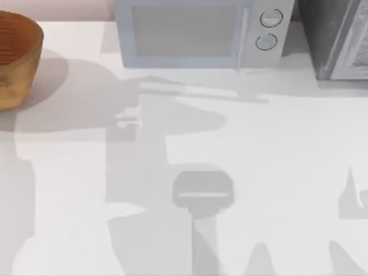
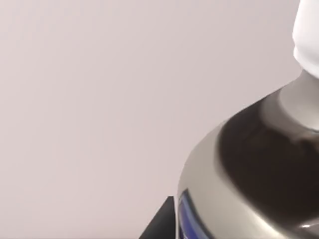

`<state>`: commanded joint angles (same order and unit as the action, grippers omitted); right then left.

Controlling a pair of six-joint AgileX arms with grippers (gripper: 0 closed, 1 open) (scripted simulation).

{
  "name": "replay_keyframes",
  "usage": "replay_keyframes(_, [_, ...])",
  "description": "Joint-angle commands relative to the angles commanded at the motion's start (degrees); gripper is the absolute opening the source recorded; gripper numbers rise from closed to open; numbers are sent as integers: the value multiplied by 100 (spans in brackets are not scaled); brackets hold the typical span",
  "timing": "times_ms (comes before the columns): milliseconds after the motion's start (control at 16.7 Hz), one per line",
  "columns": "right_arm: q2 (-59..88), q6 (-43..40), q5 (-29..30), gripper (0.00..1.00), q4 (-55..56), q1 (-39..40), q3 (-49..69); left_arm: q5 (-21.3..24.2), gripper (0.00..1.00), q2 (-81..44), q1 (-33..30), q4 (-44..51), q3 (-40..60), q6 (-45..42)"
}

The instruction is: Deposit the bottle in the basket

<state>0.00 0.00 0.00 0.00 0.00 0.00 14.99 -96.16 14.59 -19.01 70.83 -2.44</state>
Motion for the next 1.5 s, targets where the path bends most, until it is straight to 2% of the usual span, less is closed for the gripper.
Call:
replay_keyframes(180, [0, 0, 0, 100, 0, 0, 0, -75, 0, -415, -56, -382, 64, 13])
replay_keyframes(420, [0, 0, 0, 100, 0, 0, 0, -84, 0, -437, -72, -404, 63, 21])
replay_keyframes(1200, [0, 0, 0, 100, 0, 0, 0, -84, 98, -437, -72, -404, 63, 21])
replay_keyframes(1500, [0, 0, 0, 100, 0, 0, 0, -84, 100, -437, -72, -404, 63, 21])
